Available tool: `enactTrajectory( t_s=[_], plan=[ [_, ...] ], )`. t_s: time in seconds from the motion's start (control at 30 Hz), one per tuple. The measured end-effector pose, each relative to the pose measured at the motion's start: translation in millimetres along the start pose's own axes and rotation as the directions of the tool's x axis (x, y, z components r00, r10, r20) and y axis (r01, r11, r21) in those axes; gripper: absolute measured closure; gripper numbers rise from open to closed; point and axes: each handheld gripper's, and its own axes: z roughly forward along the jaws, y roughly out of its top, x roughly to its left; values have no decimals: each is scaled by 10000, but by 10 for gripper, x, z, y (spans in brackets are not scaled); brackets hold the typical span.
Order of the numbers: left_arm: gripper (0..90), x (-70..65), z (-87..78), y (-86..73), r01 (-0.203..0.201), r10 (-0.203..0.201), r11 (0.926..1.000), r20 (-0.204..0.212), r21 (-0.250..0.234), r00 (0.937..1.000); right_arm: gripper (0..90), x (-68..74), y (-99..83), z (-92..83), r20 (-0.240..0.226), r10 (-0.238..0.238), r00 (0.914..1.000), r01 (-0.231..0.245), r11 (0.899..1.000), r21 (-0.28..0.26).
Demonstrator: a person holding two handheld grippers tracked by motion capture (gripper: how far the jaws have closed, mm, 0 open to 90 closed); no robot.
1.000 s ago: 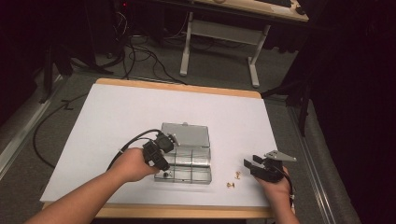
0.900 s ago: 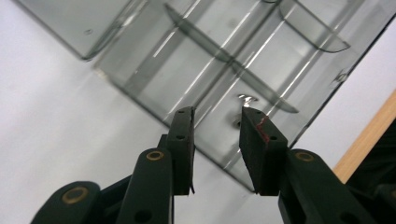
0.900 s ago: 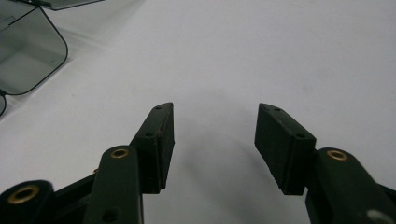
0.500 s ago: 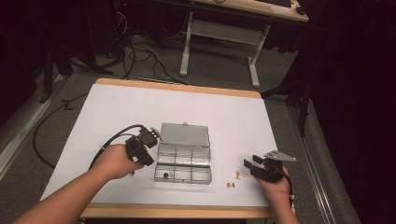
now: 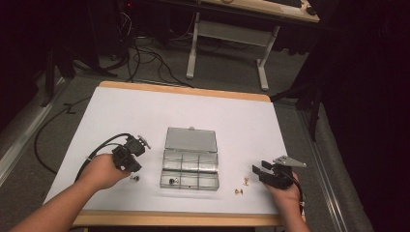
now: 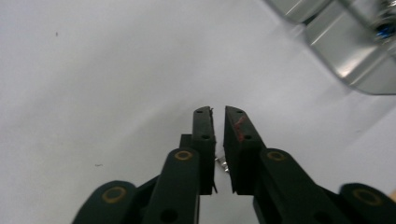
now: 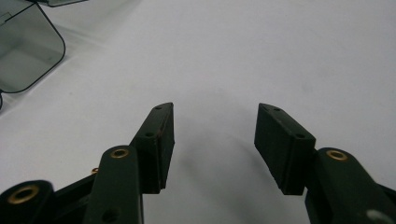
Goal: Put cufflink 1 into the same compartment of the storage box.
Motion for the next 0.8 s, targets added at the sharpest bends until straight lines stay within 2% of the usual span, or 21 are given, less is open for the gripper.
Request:
enactTrajectory(
  t_s=[0.1, 0.2, 0.37, 0.4, 0.53, 0.8],
  plan=[
    [891, 50, 105, -57, 98, -98, 9999, -18, 74, 10000, 483, -5, 0, 0, 5, -17, 10000, 17, 10000, 14],
    [896, 71, 151, -76, 90, -91, 9999, 44, 122, 9999, 483, -4, -1, 3, 4, -6, 10000, 6, 10000, -9],
    [900, 61, 177, -76, 77, -77, 10000, 161, 33, 9998, 485, -4, 1, 6, -11, 72, 10000, -72, 10000, 25],
    [900, 57, 180, -73, -50, 48, 9999, 151, 129, 9999, 485, -3, 0, 4, -1, 58, 10000, -58, 10000, 4],
    [900, 17, 194, -75, -136, 132, 9994, 100, 321, 9999, 485, -9, 0, 2, -33, -14, 10000, 14, 10000, -38],
    [900, 8, 195, -93, -250, 250, 9990, 23, 358, 9997, 487, -4, 1, -2, -16, 25, 10000, -24, 10000, 8]
  ],
)
